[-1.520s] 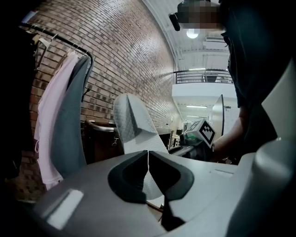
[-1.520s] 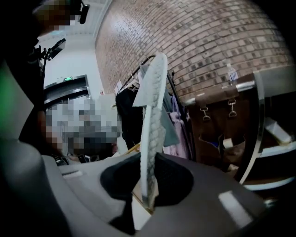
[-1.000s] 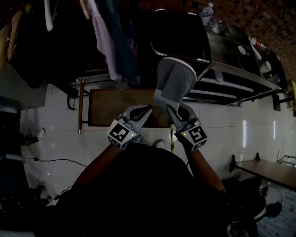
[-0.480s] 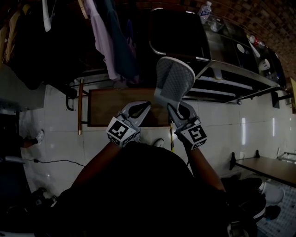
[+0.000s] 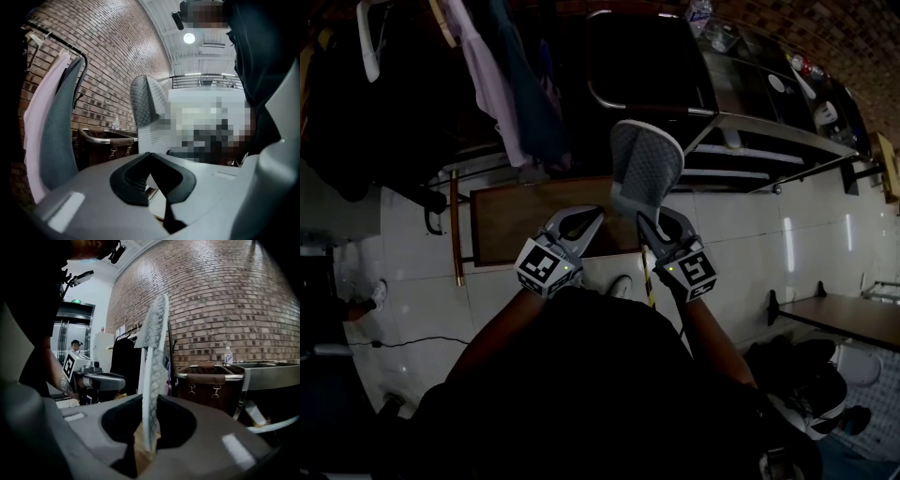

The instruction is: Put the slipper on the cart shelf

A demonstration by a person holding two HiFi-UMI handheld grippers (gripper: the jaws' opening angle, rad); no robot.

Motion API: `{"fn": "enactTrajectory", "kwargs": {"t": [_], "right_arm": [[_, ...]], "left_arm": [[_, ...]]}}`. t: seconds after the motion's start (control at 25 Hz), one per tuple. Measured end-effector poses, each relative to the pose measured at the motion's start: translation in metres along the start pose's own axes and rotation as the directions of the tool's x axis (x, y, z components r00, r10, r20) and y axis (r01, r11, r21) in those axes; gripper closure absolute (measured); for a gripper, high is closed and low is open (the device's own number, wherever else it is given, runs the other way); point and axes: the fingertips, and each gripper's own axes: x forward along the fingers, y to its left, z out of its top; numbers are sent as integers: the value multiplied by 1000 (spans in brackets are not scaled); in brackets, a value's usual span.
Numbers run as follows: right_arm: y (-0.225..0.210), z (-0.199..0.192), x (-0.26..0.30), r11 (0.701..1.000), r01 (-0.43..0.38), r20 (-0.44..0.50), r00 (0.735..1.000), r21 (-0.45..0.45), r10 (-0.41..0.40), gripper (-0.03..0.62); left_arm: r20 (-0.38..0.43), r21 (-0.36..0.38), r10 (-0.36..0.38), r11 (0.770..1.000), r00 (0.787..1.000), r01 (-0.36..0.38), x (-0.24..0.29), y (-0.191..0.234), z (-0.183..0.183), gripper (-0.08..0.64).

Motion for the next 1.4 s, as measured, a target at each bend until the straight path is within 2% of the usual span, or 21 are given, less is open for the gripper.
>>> {"fn": "enactTrajectory", "kwargs": {"t": [0.32, 0.56, 0.72, 1.04, 1.4], "right_arm": [[-6, -11, 1, 992, 112, -22, 994, 53, -111, 528], [-19, -24, -10, 975, 208, -42, 978, 80, -205, 528], [-19, -29, -21, 967, 236, -50, 971, 95, -232, 528], [-55, -35, -48, 970, 226, -46, 974, 92, -223, 528], [-131, -59, -91, 994, 82, -39, 996, 77, -79, 528]], "left_arm": [[-32, 2, -100, 995, 994, 100, 12, 6, -14, 560], [-54, 5, -189, 982, 981, 189, 27, 4, -25, 560], [-49, 1, -237, 971, 970, 238, 35, -9, -26, 560], [-49, 26, -238, 971, 970, 240, 73, -32, -21, 560], [-44, 39, -157, 987, 987, 159, 164, -85, -8, 560]]}}
